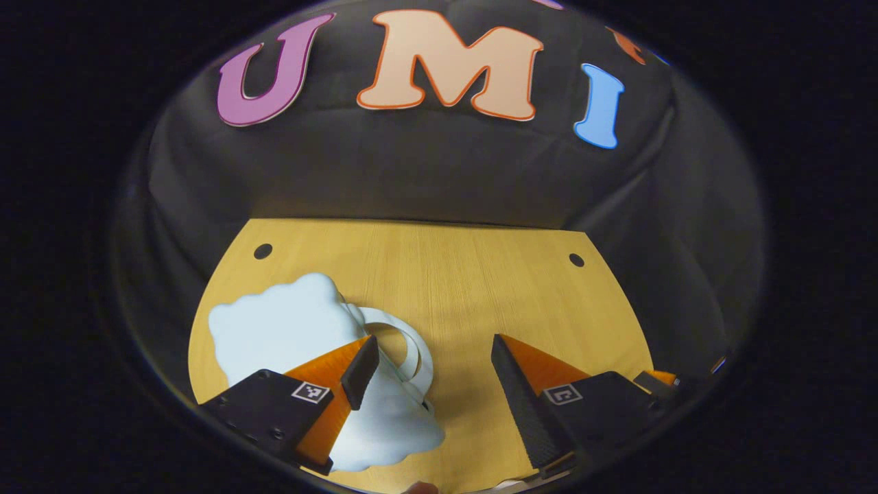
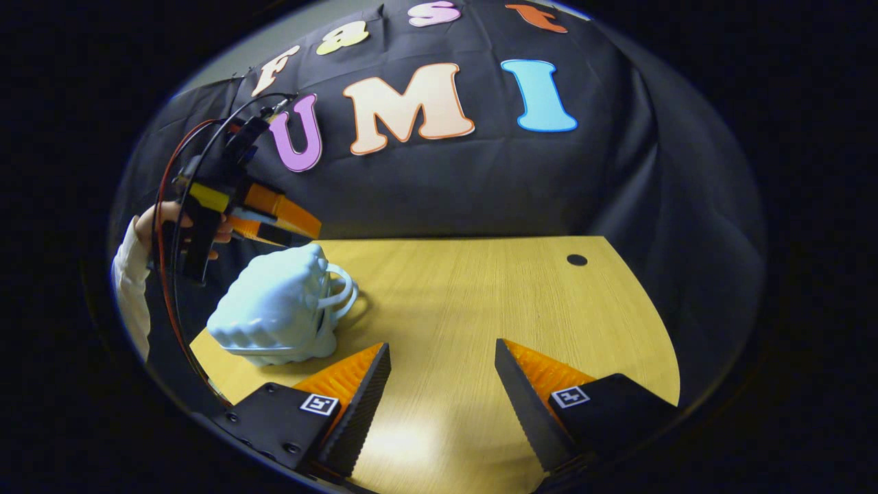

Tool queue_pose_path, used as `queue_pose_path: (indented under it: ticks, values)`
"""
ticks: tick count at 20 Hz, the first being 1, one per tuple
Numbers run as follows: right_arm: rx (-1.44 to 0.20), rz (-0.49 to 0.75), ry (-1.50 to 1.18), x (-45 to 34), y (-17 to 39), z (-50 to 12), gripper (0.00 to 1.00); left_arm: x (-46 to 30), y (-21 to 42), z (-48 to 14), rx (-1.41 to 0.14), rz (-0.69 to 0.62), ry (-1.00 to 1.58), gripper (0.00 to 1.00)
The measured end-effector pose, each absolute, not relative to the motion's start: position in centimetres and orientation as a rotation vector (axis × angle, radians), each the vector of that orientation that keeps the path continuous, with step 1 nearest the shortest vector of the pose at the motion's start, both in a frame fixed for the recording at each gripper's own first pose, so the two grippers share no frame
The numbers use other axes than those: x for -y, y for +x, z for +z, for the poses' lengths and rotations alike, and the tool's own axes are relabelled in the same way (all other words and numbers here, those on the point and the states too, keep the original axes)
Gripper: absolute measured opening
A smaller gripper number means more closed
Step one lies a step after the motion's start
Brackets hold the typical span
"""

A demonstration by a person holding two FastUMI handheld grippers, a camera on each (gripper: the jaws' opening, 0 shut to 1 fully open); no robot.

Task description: First open the suitcase, pack the skin care products into it, and then close the suitcase.

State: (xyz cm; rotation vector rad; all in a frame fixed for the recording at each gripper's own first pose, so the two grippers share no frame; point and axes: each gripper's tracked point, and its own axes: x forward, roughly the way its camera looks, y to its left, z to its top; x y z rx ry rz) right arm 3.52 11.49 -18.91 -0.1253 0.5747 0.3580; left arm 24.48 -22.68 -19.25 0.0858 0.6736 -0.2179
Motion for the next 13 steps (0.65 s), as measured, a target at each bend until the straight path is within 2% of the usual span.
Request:
queue_pose_path:
  ticks: [7, 13]
  values:
    - [-0.489, 0.393, -0.137, -13.8, 3.3, -15.2, 0.96, 24.7, 17.5, -19.6, -0.575, -0.255, 0.037, 0.96]
    - [-0.407, 0.389, -0.065, -14.4, 2.3, -12.5, 0.96, 25.7, 14.2, -20.2, -0.523, -0.279, 0.050, 0.96]
